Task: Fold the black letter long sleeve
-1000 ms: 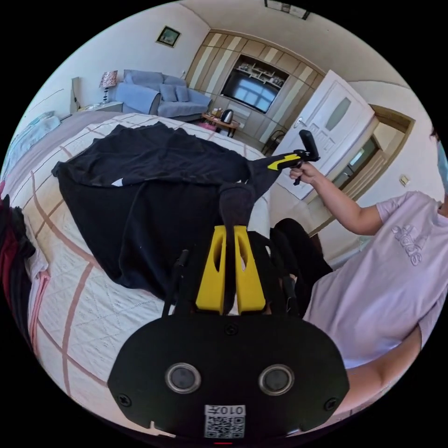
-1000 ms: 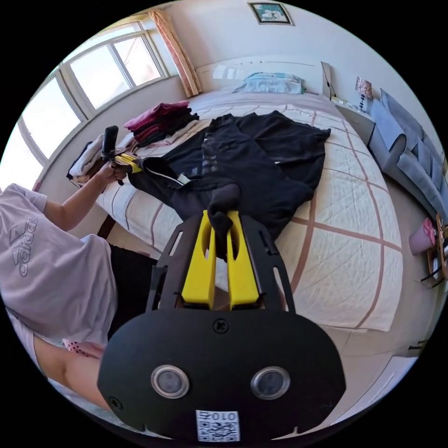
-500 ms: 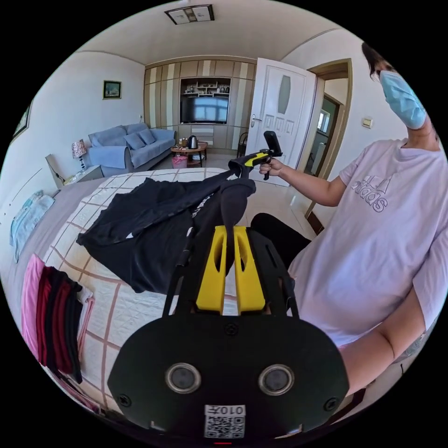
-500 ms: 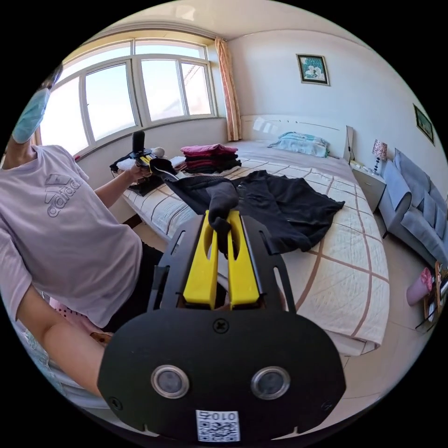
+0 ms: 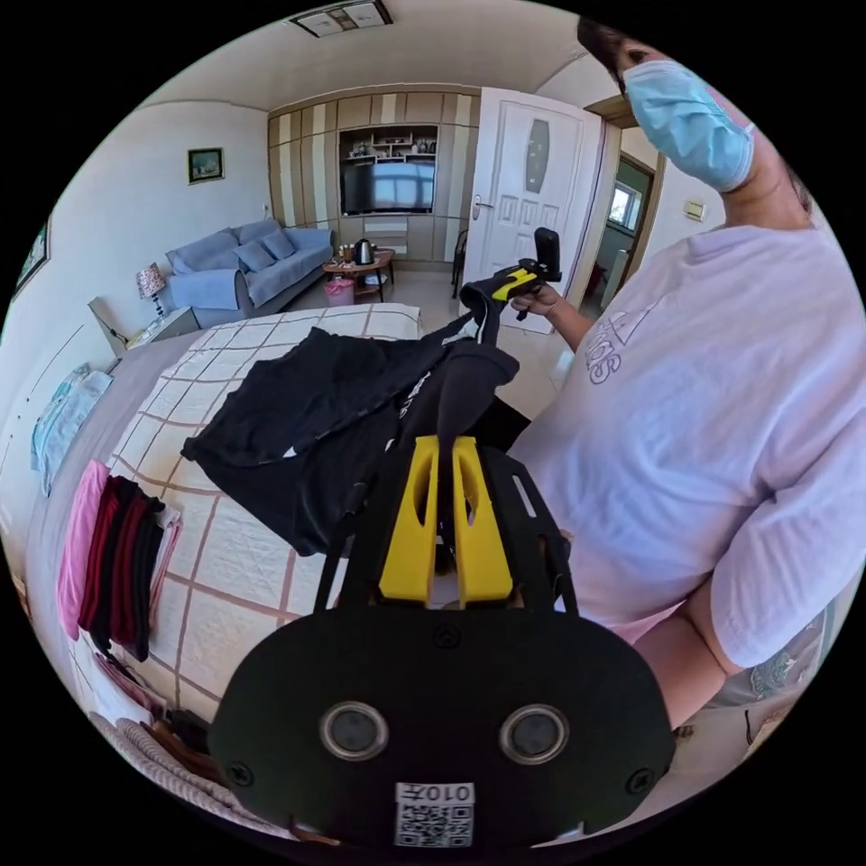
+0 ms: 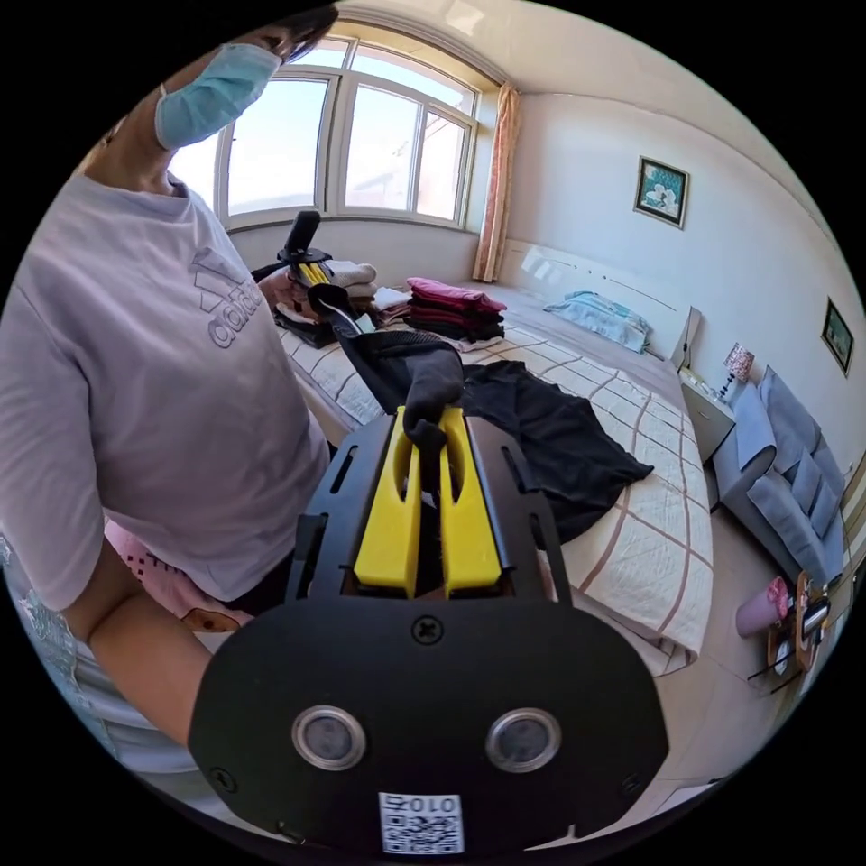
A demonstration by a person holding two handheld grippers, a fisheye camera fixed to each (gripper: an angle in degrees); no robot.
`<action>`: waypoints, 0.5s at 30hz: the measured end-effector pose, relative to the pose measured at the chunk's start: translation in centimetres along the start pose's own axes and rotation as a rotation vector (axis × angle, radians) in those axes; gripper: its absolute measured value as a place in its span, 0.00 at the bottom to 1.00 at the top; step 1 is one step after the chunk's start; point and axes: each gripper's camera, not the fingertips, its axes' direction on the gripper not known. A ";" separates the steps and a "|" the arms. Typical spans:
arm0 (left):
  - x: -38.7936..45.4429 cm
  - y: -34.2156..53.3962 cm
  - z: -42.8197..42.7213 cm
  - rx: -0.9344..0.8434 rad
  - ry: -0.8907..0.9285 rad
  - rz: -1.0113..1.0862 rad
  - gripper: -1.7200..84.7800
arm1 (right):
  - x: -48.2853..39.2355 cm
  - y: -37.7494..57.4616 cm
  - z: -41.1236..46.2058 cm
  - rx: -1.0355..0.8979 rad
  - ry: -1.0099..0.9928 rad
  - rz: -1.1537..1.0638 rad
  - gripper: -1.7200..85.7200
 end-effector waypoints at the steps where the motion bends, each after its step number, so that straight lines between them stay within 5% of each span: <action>1: -0.6 -0.2 0.1 0.002 0.010 -0.010 0.03 | 1.3 -0.6 0.5 -0.005 -0.006 0.012 0.07; 11: -26.2 -10.8 3.8 -0.049 0.094 -0.176 0.04 | 22.2 -10.0 8.5 -0.096 0.024 0.111 0.07; 15: -40.7 -14.7 11.2 -0.155 0.115 -0.355 0.06 | 35.8 -9.7 18.3 -0.217 -0.088 0.349 0.07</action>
